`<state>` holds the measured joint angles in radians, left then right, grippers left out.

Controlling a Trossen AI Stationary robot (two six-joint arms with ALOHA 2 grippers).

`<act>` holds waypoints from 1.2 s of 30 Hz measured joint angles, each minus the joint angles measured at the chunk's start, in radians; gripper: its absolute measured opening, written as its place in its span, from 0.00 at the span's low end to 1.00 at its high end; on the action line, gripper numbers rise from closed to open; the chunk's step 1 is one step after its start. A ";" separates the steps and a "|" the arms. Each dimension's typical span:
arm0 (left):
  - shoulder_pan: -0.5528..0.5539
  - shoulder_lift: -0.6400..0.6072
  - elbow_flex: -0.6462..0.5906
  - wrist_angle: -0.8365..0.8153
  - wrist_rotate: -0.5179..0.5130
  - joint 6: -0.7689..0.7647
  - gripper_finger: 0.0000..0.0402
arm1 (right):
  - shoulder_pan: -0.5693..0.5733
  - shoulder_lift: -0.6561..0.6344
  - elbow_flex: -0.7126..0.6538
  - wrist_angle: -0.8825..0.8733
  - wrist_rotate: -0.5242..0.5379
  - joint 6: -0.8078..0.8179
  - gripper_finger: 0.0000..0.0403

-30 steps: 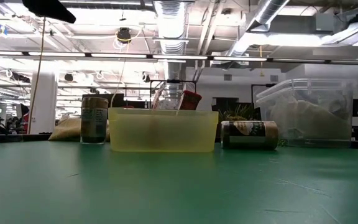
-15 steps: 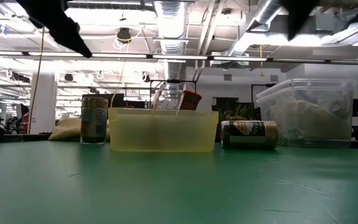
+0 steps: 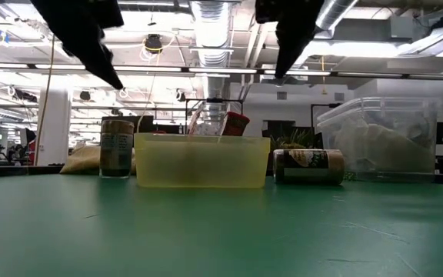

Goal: Sort spices by type
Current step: Put the gold seasoning can into the pink bin

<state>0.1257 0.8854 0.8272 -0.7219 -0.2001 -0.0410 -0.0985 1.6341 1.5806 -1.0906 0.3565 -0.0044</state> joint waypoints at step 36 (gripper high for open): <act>0.449 0.425 0.000 0.005 0.221 0.224 0.82 | 0.057 0.005 0.000 0.085 -0.123 -0.156 0.83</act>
<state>0.5751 1.3107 0.8272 -0.7168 0.0207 0.1826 -0.0418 1.6386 1.5810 -1.0058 0.2337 -0.1605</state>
